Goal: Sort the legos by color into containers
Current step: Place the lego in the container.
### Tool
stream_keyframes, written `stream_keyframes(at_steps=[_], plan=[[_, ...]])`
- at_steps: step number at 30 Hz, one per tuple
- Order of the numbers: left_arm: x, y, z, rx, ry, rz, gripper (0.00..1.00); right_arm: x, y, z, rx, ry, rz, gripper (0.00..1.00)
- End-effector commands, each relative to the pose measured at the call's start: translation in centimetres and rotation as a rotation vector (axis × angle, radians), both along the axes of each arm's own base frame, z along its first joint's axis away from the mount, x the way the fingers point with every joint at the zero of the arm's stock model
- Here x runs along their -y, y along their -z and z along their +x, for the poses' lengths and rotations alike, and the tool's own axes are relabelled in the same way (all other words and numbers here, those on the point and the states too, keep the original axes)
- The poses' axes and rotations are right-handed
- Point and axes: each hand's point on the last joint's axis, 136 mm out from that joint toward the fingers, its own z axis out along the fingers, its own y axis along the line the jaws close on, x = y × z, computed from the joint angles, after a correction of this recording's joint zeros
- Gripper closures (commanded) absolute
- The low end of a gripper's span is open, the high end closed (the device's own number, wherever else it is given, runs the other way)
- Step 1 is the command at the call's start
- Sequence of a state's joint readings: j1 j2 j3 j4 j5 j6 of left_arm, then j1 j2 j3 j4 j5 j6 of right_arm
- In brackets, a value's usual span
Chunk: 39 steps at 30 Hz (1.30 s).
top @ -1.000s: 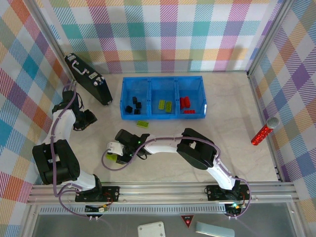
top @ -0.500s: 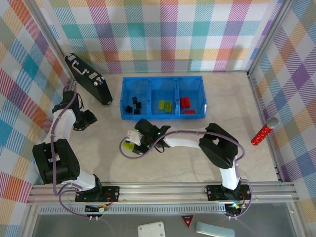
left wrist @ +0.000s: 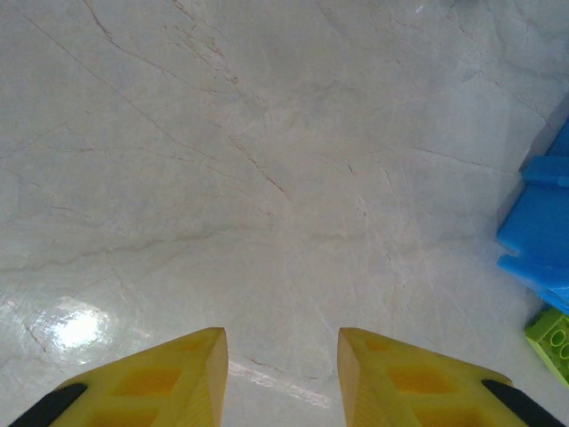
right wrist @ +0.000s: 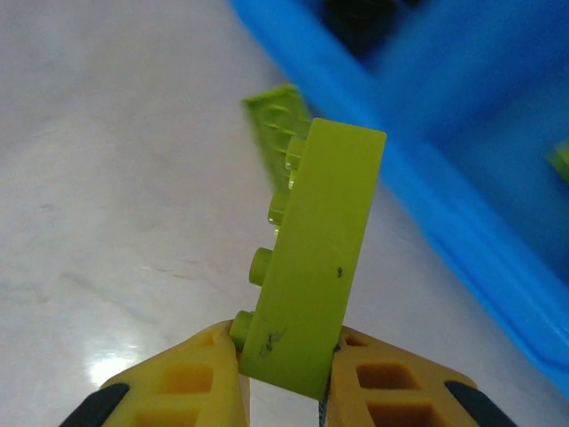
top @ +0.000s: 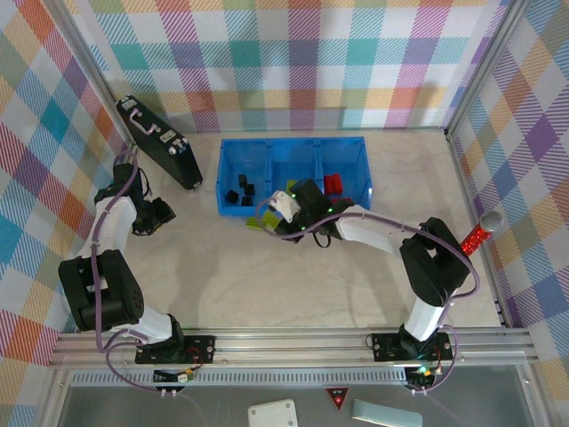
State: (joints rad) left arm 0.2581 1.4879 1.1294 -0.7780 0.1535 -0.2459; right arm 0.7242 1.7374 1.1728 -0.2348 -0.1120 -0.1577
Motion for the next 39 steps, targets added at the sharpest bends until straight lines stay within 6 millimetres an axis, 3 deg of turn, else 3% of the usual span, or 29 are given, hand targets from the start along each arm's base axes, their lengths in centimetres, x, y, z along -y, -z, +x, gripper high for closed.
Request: stream_keyframes(at_steps=[1,5,11,27,39], plan=[[-0.2,0.0,0.3,0.004,-0.005,-0.021,0.63,2.1,-0.7,1.8,-0.053,0.166,-0.018,0.78],[-0.2,0.0,0.3,0.003,-0.004,-0.023,0.63,3.3,-0.6,3.8,-0.087,0.282,-0.047,0.78],[-0.1,0.1,0.2,0.002,-0.002,-0.025,0.63,3.2,0.1,6.7,-0.139,0.393,-0.095,0.78],[0.0,0.1,0.3,0.003,-0.001,-0.033,0.63,-0.2,0.9,13.8,-0.267,0.602,-0.028,0.78],[0.1,0.2,0.3,0.001,-0.003,-0.039,0.63,-2.2,2.9,16.4,-0.296,0.668,0.067,0.78]])
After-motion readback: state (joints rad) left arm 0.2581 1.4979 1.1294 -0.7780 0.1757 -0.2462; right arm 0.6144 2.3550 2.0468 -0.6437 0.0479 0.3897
